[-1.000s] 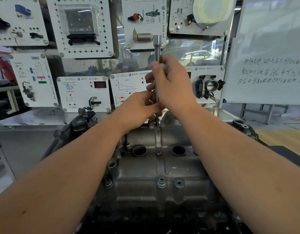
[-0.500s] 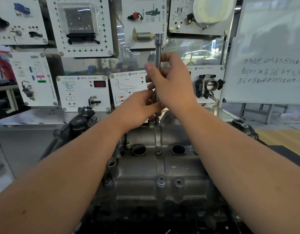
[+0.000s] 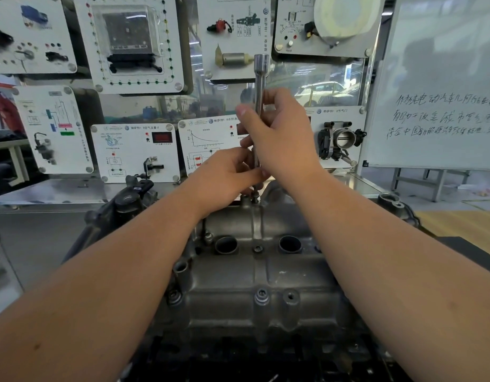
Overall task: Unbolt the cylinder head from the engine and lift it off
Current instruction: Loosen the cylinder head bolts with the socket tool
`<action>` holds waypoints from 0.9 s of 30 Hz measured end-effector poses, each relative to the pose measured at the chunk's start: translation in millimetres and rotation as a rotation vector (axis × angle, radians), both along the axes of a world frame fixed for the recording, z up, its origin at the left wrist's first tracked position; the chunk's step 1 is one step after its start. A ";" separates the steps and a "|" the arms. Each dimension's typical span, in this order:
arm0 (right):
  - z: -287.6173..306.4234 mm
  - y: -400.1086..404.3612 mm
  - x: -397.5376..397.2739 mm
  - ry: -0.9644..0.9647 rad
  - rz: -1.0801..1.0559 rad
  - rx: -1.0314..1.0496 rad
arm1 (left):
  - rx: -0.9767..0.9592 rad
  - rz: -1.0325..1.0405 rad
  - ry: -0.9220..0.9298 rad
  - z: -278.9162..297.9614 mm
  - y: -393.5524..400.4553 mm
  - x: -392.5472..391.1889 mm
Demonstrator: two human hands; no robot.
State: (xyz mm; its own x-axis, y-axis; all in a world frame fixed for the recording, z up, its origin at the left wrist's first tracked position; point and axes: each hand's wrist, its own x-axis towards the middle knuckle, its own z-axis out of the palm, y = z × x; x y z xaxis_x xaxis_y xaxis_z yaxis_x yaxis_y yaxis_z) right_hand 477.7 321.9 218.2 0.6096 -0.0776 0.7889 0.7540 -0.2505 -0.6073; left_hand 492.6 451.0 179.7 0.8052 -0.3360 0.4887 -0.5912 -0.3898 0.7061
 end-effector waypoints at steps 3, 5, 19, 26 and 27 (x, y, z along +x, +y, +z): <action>0.2 0.2 0.9 -0.003 -0.011 0.011 | -0.007 0.017 0.018 0.4 0.0 -1.0; 0.6 1.4 1.3 0.008 -0.020 -0.022 | 0.003 0.045 0.047 0.4 0.4 -1.4; -0.7 1.3 4.1 0.040 -0.014 -0.010 | -0.020 0.066 0.057 0.4 -2.1 -2.6; -1.4 1.0 5.2 0.040 0.002 -0.018 | -0.032 0.038 0.042 0.5 -3.3 -4.7; -1.8 0.7 4.7 0.033 0.001 -0.013 | -0.030 0.042 0.043 0.3 -3.1 -4.2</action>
